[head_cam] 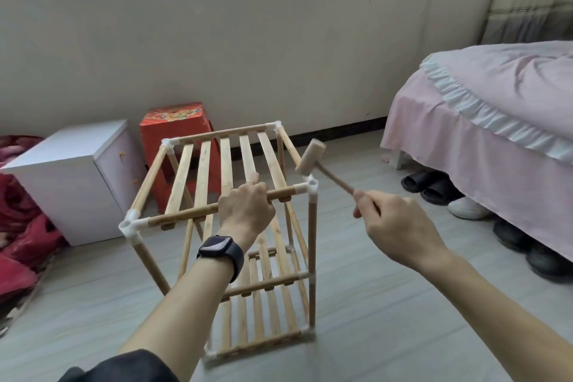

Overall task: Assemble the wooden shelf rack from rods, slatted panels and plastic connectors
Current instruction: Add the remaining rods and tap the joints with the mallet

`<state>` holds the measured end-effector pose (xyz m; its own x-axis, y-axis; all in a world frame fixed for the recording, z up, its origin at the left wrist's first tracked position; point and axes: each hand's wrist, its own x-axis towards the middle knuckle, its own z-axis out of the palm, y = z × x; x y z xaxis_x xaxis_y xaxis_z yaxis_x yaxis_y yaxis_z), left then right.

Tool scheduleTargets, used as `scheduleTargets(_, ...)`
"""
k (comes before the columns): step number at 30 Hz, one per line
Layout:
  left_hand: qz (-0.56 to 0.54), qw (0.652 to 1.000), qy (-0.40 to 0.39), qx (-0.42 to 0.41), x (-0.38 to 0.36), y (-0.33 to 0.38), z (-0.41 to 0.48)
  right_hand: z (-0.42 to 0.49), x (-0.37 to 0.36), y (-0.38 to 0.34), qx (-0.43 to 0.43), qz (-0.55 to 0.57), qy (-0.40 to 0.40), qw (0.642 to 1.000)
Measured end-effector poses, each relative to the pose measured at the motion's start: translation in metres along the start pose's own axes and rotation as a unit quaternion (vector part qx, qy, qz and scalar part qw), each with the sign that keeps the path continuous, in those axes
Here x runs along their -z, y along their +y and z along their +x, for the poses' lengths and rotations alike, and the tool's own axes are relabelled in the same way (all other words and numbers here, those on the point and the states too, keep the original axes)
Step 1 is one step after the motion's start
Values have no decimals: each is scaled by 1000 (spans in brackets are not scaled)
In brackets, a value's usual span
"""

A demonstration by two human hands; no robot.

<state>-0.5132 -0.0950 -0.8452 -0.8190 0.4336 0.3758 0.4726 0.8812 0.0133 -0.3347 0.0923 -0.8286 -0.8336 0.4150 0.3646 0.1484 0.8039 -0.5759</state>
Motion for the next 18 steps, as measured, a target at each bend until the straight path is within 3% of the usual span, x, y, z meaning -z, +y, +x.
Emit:
scheduleTargets(2, -3, 1000, -8, 6, 1, 1, -1, 0, -1, -3, -1, -72, -4, 997)
scheduleTargets(5, -7, 1000, -13, 6, 1, 0, 0, -3, 0, -6, 71, -8, 167, 983)
scheduleTargets(6, -9, 1000, -12, 5, 2, -1, -1, -1, 2, -7, 81, -27, 184, 979)
scheduleTargets(9, -12, 1000, -9, -1, 2, -1, -2, 2, 0, -7, 40, -153, 87, 984)
scheduleTargets(13, -8, 1000, -8, -3, 1, -2, -2, -2, 3, -11, 81, -64, 199, 974)
scheduleTargets(14, -9, 1000, -7, -3, 1, -3, -2, -1, 4, -12, 75, -82, 181, 977)
scheduleTargets(16, -11, 1000, -6, -4, -1, -3, -2, -1, 0, -7, 40, -145, 66, 986)
scheduleTargets(18, -12, 1000, -7, -4, -2, -3, -2, -4, 0, -3, 17, -103, 59, 993)
